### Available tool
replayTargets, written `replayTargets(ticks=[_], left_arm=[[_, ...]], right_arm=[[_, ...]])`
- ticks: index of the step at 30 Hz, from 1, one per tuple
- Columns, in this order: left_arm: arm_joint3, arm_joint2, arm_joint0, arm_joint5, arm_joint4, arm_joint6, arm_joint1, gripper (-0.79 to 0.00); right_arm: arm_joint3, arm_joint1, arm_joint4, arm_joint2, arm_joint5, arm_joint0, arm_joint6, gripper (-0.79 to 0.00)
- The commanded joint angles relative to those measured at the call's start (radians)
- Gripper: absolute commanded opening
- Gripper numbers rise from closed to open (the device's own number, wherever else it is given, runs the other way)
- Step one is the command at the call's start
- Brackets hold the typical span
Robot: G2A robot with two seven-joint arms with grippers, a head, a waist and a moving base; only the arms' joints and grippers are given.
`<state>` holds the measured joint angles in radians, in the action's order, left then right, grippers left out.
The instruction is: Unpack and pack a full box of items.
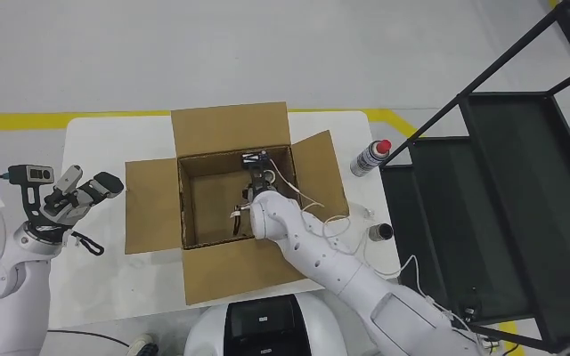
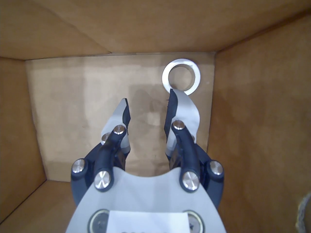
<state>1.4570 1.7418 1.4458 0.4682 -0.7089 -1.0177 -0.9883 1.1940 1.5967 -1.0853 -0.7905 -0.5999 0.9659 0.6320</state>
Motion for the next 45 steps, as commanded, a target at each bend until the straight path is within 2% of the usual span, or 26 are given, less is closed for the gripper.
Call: replayTargets(ticks=[1, 5, 11, 19, 32, 45], left_arm=[[0.000, 0.000, 0.000, 0.000, 0.000, 0.000, 0.000, 0.000], [0.000, 0.000, 0.000, 0.000, 0.000, 0.000, 0.000, 0.000], [0.000, 0.000, 0.000, 0.000, 0.000, 0.000, 0.000, 0.000], [0.000, 0.000, 0.000, 0.000, 0.000, 0.000, 0.000, 0.000], [0.000, 0.000, 0.000, 0.000, 0.000, 0.000, 0.000, 0.000], [0.000, 0.000, 0.000, 0.000, 0.000, 0.000, 0.000, 0.000]], right_arm=[[0.045, -0.009, -0.022, -0.020, 0.004, 0.028, 0.001, -0.440], [0.087, -0.026, -0.055, -0.073, 0.010, 0.060, 0.005, -0.468], [0.059, -0.025, -0.046, -0.102, 0.051, 0.043, 0.015, -0.545], [-0.038, -0.018, -0.046, -0.092, 0.208, -0.015, 0.024, -0.511], [-0.151, -0.020, -0.049, -0.114, 0.398, -0.071, 0.012, -0.477], [-0.220, -0.011, -0.063, -0.106, 0.465, -0.105, -0.003, -0.468]])
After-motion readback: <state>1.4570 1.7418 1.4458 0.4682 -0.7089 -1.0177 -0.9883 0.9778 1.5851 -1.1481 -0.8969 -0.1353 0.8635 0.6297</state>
